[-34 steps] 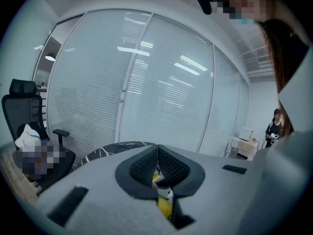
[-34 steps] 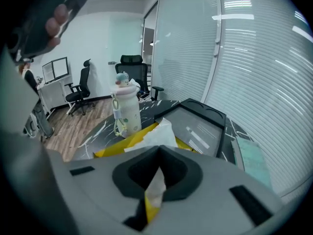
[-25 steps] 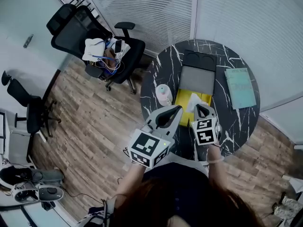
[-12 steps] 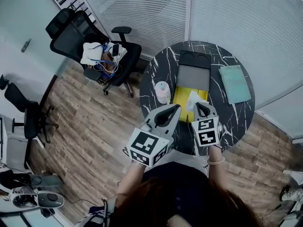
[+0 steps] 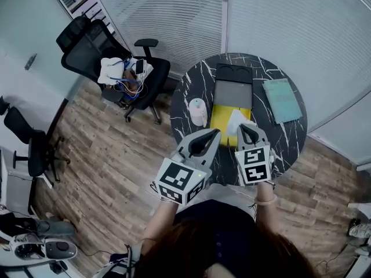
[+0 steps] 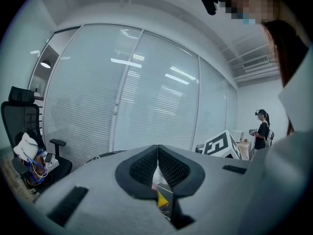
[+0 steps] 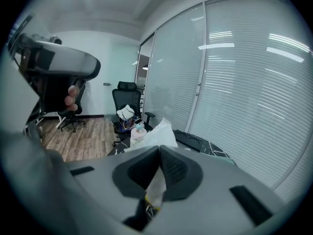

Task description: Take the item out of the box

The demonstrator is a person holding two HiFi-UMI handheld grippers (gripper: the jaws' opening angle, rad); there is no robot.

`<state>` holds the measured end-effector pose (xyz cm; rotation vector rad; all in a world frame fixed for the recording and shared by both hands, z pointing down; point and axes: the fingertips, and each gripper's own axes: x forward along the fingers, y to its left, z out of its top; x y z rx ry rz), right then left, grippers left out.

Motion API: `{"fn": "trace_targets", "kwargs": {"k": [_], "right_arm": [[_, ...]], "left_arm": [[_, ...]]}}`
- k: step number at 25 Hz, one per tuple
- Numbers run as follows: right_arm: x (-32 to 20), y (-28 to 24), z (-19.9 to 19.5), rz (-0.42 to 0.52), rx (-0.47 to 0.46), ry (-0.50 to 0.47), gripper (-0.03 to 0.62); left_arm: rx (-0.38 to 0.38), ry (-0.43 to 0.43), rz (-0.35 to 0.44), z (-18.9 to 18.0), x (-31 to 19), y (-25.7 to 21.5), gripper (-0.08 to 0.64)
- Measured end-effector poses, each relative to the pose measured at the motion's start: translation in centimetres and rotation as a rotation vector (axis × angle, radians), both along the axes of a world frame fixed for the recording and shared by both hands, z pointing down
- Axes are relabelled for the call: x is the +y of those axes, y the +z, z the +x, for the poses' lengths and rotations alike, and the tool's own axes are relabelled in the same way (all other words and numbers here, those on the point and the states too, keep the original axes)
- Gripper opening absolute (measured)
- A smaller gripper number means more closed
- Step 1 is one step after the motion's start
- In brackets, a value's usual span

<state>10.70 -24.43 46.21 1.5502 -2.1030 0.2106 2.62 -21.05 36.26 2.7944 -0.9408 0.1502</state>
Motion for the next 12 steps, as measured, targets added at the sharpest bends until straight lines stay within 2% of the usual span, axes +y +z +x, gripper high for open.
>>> {"fn": "trace_targets", "kwargs": {"k": [12], "right_arm": [[4.3,-3.1,-1.7,0.083,-0.029,0.018,0.025]], "left_arm": [[0.005,0.006,0.038,-1.9,4.1,-1.0,0.026]]}}
